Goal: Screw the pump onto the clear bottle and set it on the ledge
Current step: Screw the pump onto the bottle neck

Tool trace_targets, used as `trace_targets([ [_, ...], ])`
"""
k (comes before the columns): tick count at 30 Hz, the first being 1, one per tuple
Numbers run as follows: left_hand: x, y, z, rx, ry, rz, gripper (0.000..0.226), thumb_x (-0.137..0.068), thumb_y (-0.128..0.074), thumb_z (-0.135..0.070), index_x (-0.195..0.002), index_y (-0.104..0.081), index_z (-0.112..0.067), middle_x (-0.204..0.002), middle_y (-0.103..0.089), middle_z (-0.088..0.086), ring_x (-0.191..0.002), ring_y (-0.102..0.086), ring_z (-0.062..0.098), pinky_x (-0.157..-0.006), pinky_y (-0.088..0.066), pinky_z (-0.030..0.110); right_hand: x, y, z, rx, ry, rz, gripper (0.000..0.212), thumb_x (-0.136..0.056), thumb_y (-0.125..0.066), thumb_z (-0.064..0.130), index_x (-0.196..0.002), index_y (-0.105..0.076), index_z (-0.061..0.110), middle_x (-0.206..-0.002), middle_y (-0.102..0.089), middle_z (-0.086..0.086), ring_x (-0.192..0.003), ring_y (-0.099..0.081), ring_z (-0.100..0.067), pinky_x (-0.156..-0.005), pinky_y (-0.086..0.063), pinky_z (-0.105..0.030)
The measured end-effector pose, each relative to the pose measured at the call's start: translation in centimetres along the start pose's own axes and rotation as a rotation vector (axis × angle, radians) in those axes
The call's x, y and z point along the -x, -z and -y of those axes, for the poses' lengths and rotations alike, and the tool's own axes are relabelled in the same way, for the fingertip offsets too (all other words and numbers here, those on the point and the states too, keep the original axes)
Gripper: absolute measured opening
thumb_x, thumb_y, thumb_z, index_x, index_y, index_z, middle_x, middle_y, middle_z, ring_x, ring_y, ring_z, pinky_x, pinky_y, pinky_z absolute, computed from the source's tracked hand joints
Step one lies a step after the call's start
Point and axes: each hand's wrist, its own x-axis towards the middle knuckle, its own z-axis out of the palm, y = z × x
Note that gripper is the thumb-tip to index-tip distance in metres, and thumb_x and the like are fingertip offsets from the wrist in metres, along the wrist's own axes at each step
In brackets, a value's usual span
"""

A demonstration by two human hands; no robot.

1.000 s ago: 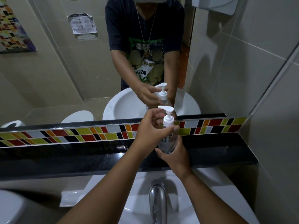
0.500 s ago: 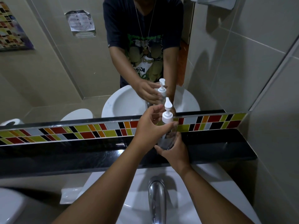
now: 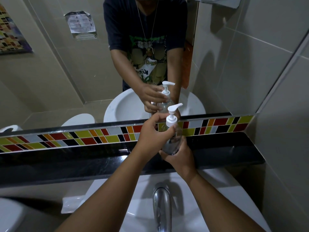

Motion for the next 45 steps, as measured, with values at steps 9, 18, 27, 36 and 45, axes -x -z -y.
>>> trace_targets([
  [9,-0.4,-0.8,-1.3,0.03,-0.008,-0.085,0.055,-0.076,-0.089,-0.027,-0.122,-0.059,-0.021,-0.117,-0.067,-0.004,-0.108,-0.063,0.01,-0.085,-0.053,0.02,0.1,0.1,0.2,-0.034,-0.003,0.005,0.078,-0.057,-0.089,0.036,-0.118,-0.04,0.038,-0.118,-0.058,0.01,-0.111,-0.058,-0.011,-0.088,-0.052,-0.03],
  [18,-0.9,1.0,-0.7,0.047,0.029,0.144,0.057,-0.088,-0.077,-0.016,-0.141,-0.055,-0.027,-0.125,-0.071,-0.008,-0.119,-0.065,0.008,-0.093,-0.058,0.027,0.1,0.1,0.2,-0.024,0.026,-0.014,0.075,-0.058,-0.089,0.035,-0.117,-0.043,0.034,-0.112,-0.06,0.009,-0.104,-0.059,-0.006,-0.085,-0.051,-0.023],
  [27,-0.5,-0.8,-0.5,-0.049,0.013,-0.117,0.036,-0.077,-0.088,-0.023,-0.105,-0.066,-0.013,-0.106,-0.073,-0.001,-0.099,-0.068,0.013,-0.084,-0.06,0.031,0.1,0.0,0.1,-0.019,0.01,-0.012,0.075,-0.057,-0.088,0.038,-0.111,-0.036,0.046,-0.111,-0.059,0.011,-0.104,-0.059,-0.009,-0.086,-0.054,-0.033],
  [36,-0.6,-0.2,-0.9,0.052,0.081,0.082,0.059,-0.083,-0.083,-0.021,-0.136,-0.059,-0.022,-0.127,-0.07,-0.003,-0.118,-0.065,0.014,-0.096,-0.059,0.036,0.0,-0.1,0.0,-0.065,0.013,0.021,0.079,-0.059,-0.087,0.037,-0.122,-0.039,0.038,-0.12,-0.057,0.012,-0.11,-0.056,-0.005,-0.089,-0.049,-0.025],
  [45,-0.7,-0.5,-0.4,0.029,0.074,-0.066,0.026,-0.081,-0.084,-0.024,-0.1,-0.068,-0.016,-0.102,-0.078,0.002,-0.097,-0.075,0.016,-0.082,-0.063,0.033,0.2,0.0,0.4,-0.053,0.005,-0.006,0.073,-0.058,-0.088,0.035,-0.111,-0.038,0.043,-0.106,-0.055,0.022,-0.099,-0.058,-0.003,-0.079,-0.047,-0.018],
])
